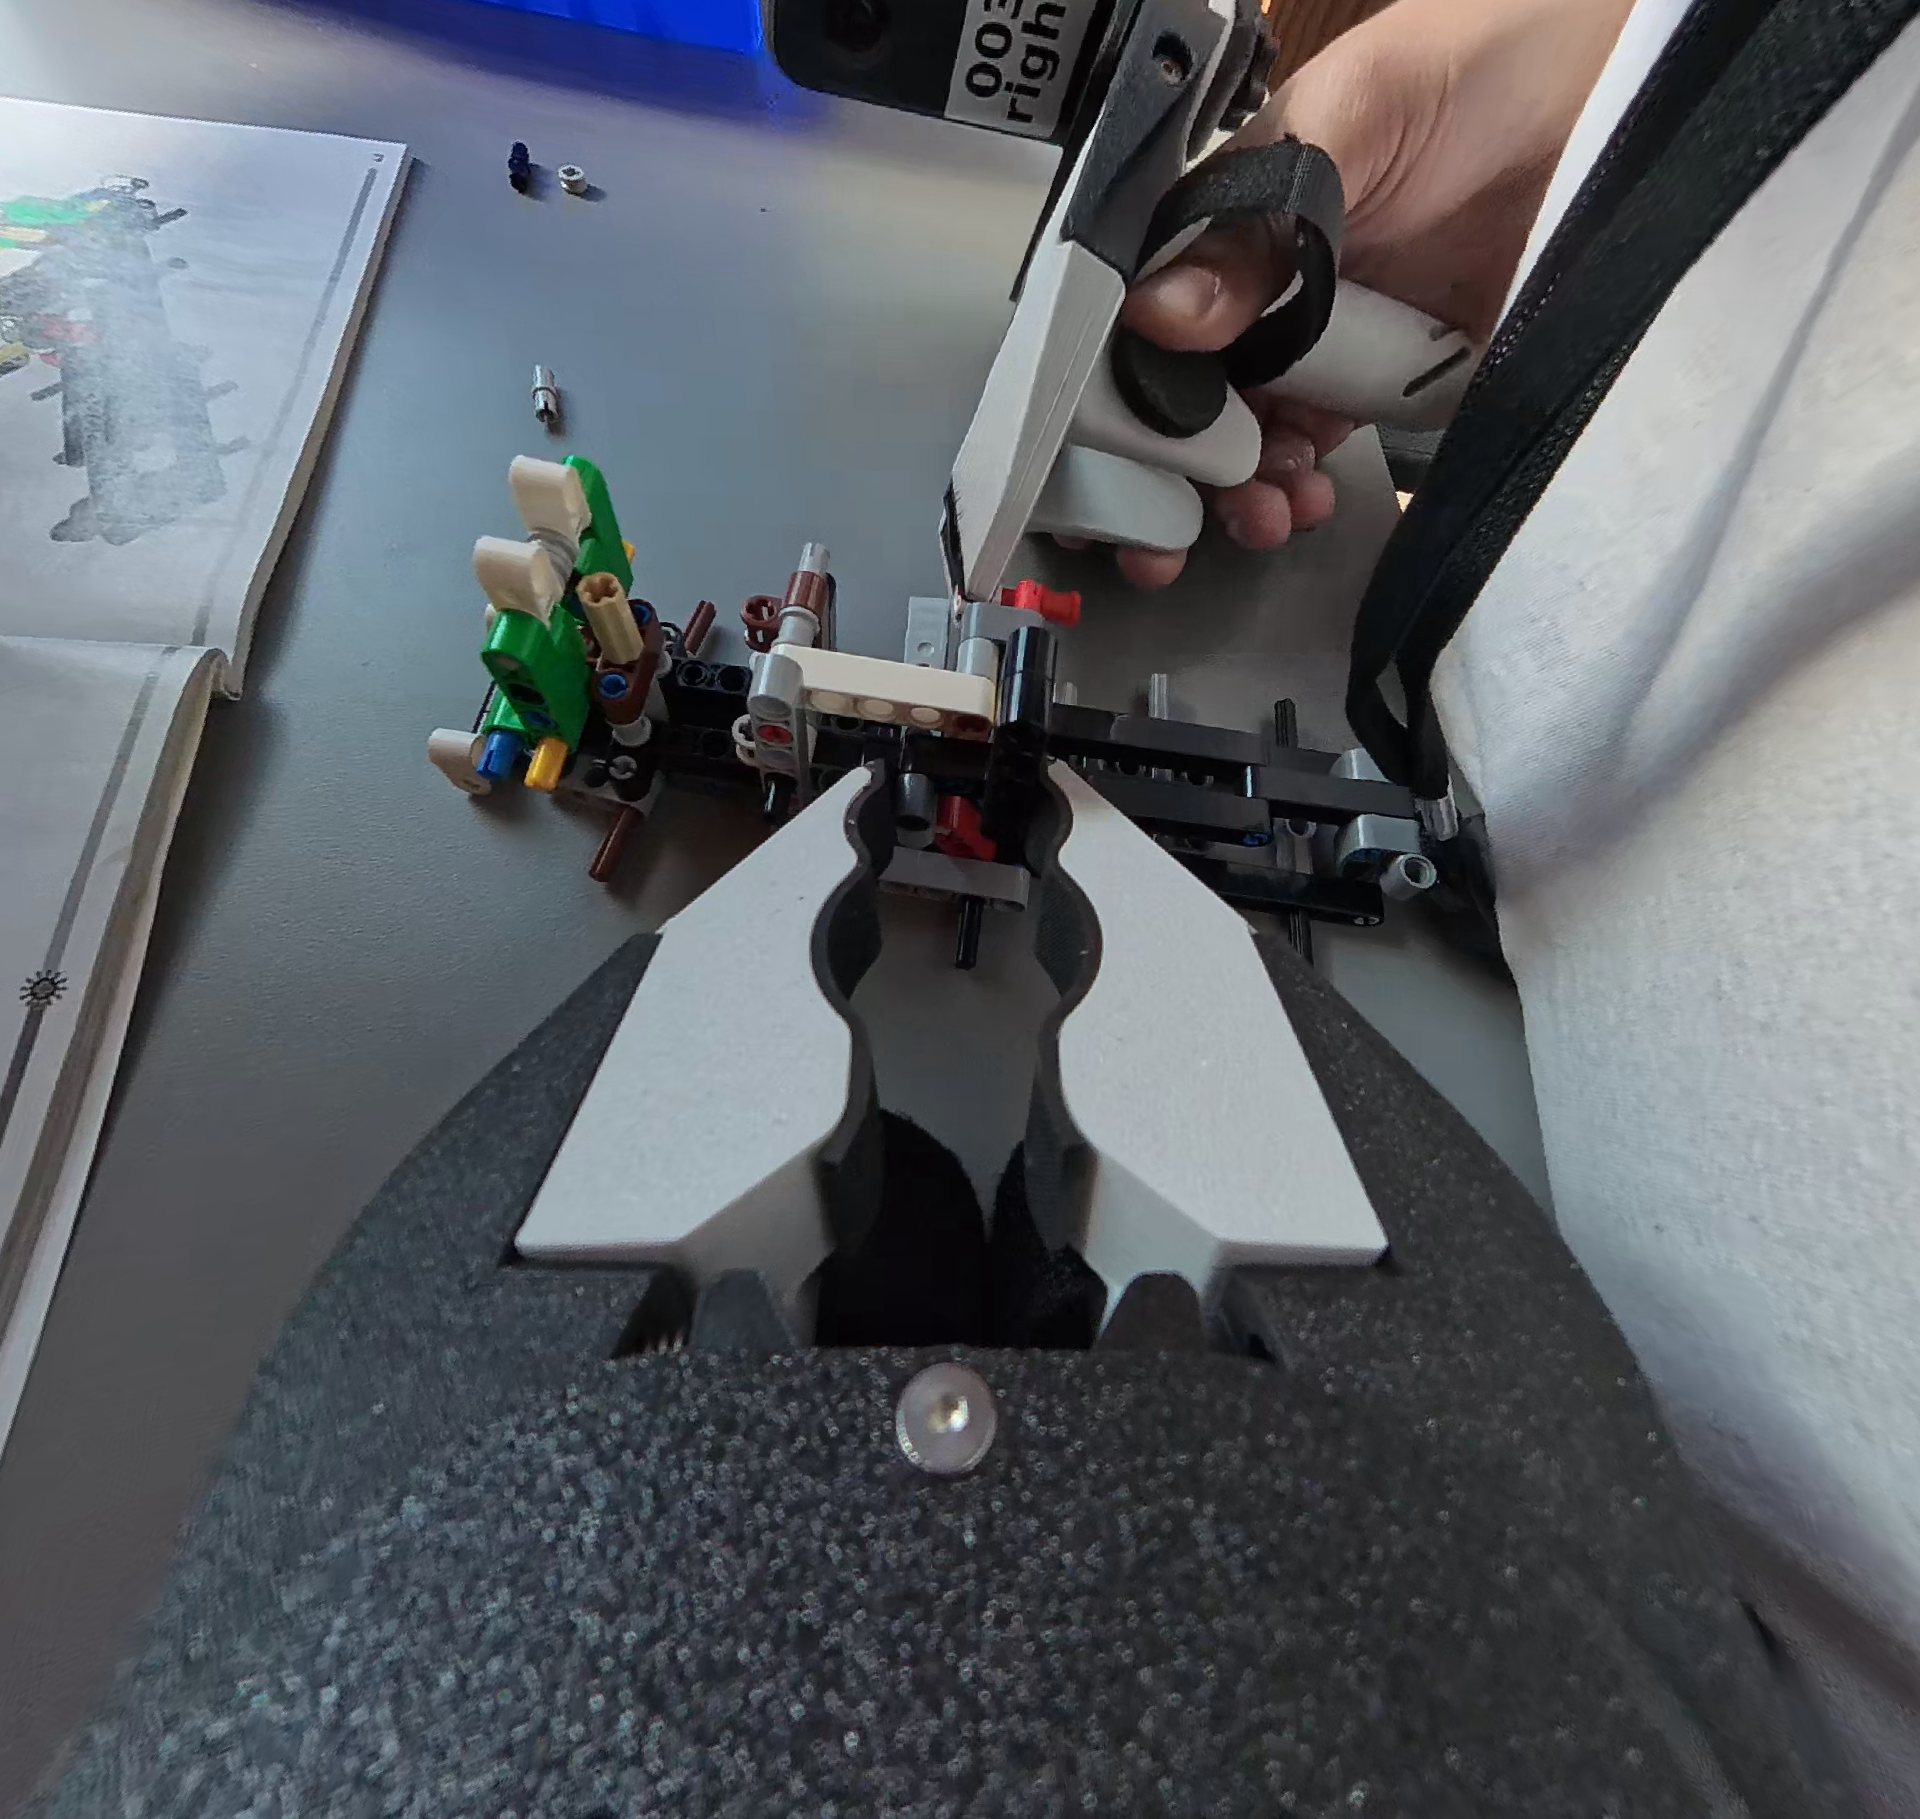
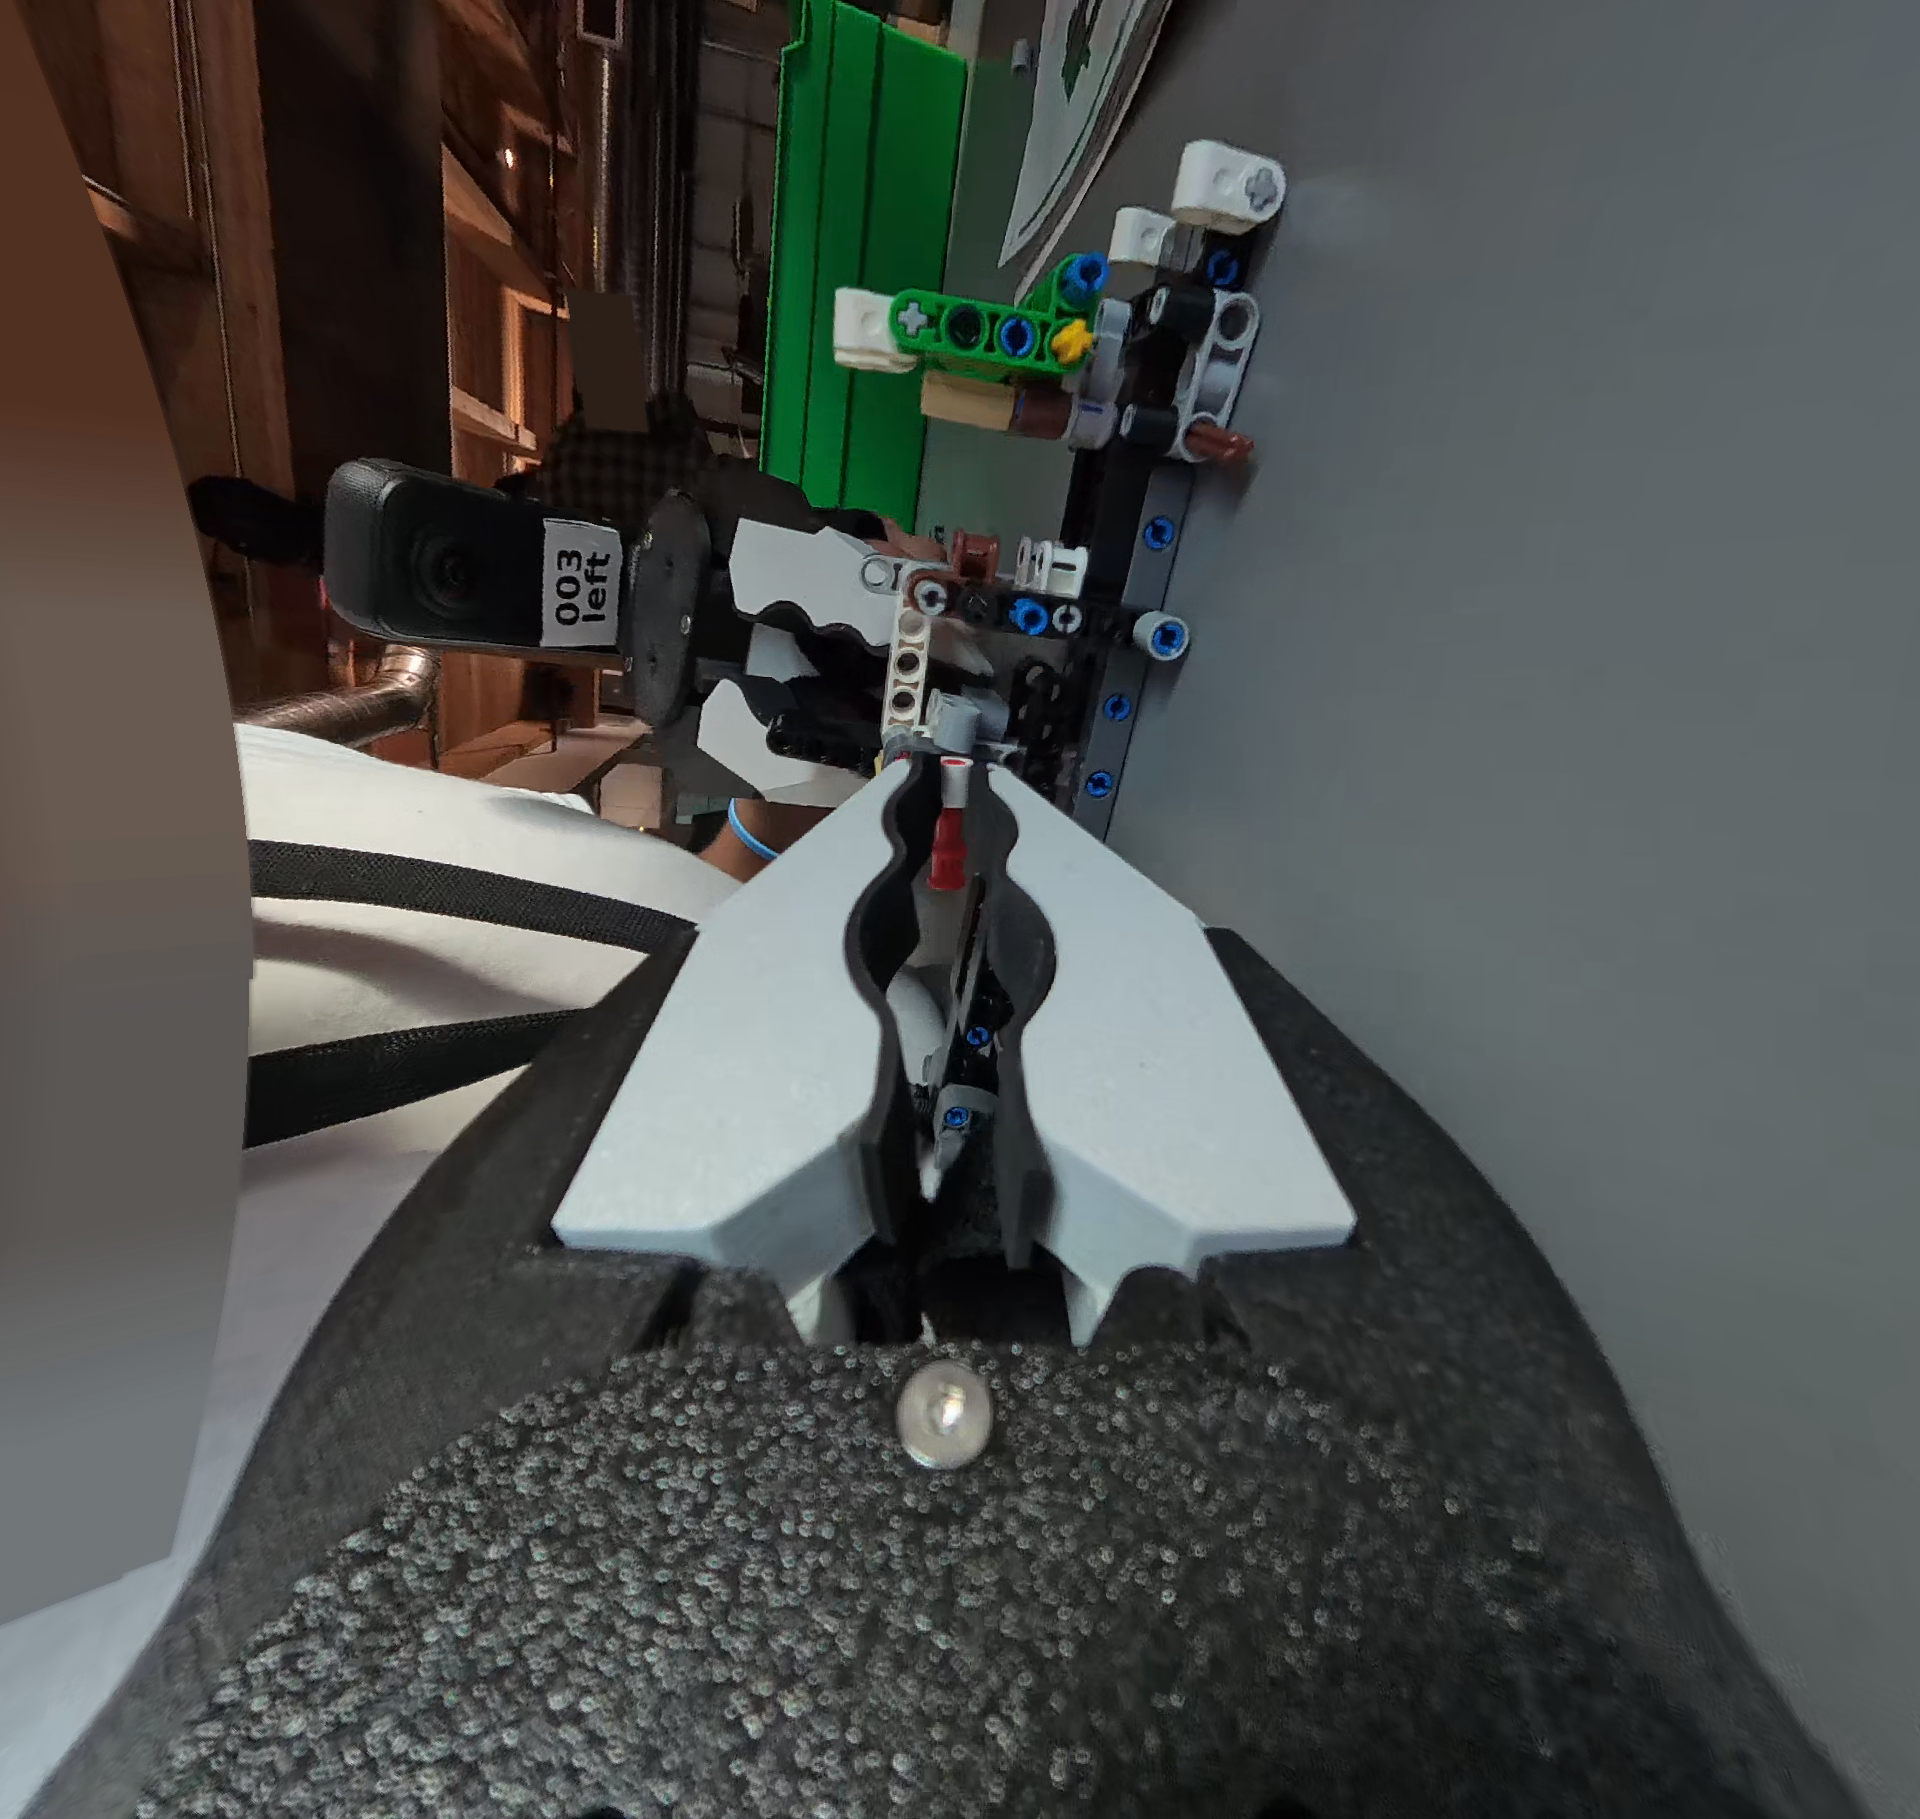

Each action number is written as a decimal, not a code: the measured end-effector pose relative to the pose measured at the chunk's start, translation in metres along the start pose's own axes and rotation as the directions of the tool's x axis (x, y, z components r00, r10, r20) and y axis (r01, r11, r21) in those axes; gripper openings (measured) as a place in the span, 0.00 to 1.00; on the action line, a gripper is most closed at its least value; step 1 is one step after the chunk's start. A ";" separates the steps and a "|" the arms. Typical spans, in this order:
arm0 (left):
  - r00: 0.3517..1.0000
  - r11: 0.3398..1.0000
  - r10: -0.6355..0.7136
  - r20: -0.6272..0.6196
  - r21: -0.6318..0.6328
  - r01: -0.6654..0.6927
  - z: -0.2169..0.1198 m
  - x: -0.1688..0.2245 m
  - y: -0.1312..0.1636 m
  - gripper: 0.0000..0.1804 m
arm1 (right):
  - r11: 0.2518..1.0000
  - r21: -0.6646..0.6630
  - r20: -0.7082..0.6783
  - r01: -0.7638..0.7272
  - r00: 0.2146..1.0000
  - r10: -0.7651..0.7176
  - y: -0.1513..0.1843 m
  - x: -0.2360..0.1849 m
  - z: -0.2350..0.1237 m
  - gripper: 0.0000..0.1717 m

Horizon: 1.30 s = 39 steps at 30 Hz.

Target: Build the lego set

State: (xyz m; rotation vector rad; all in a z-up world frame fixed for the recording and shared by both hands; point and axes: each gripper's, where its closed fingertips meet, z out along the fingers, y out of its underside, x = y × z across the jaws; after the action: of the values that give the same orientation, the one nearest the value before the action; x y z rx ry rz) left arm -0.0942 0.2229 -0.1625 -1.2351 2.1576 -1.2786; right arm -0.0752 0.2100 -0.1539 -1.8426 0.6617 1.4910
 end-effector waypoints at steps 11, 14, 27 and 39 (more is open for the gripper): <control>1.000 1.000 -0.016 0.000 0.003 0.016 0.000 0.000 -0.001 0.13 | 0.995 0.057 -0.050 0.080 0.996 -0.077 0.003 0.000 0.000 0.03; 1.000 1.000 -0.021 -0.010 0.003 0.021 0.000 0.001 -0.001 0.13 | 0.995 0.054 -0.050 0.087 0.995 -0.084 0.003 0.000 -0.001 0.03; 1.000 1.000 -0.006 0.003 0.006 0.006 0.000 0.001 -0.001 0.13 | 1.000 0.025 -0.007 0.003 1.000 -0.003 0.003 -0.001 0.000 0.03; 0.973 0.995 0.075 0.220 0.046 -0.088 -0.006 -0.004 -0.007 0.13 | 1.000 -0.002 -0.005 0.002 1.000 -0.002 0.005 -0.002 0.002 0.03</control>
State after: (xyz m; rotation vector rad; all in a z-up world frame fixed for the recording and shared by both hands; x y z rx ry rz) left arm -0.0926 0.2283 -0.1540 -1.1913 1.9826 -1.1065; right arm -0.0811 0.2082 -0.1536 -1.8482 0.6609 1.4872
